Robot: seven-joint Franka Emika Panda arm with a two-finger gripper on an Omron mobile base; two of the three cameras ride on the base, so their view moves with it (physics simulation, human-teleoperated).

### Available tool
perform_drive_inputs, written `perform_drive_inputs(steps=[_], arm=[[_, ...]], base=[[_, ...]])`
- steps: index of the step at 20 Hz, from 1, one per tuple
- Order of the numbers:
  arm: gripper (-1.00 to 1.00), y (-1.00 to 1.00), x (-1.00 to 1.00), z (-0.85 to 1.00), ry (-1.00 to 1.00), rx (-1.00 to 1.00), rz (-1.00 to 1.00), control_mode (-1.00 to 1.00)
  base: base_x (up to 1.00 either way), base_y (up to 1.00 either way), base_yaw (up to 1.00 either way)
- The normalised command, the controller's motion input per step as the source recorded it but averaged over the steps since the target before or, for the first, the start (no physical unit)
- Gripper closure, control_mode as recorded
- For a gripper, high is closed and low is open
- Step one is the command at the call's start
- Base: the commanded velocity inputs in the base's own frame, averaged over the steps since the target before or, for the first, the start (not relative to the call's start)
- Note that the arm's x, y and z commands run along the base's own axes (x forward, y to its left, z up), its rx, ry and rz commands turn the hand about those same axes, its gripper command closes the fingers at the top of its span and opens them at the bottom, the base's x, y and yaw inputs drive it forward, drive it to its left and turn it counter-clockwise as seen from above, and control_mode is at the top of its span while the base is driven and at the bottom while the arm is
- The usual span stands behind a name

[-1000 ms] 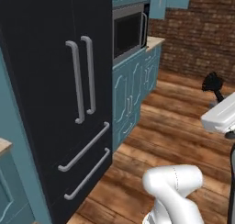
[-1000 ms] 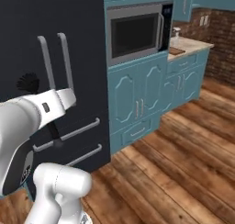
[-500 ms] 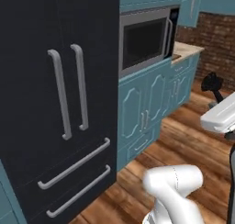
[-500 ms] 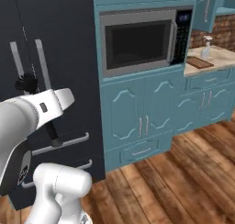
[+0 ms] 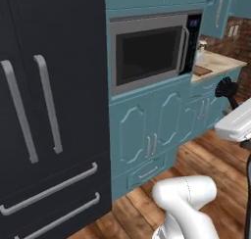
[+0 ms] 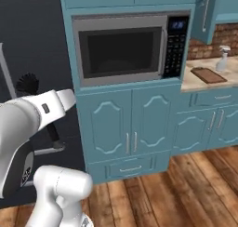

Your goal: Grab the spray bottle from the cabinet, then place it next to the cutting board for sanitizing. Then grab the dish brush from the countertop next to the sink and place it next to the cutting board.

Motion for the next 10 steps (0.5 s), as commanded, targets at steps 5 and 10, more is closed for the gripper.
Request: perform_drive_inputs(steps=[5, 10], arm=[[1.00, 0.00, 0.00, 0.00, 0.00, 0.00, 0.00, 1.00], [1.00, 0.00, 0.00, 0.00, 0.00, 0.00, 0.00, 1.00]], base=[[0.32, -1.00, 0.23], [0.32, -1.00, 0.24]])
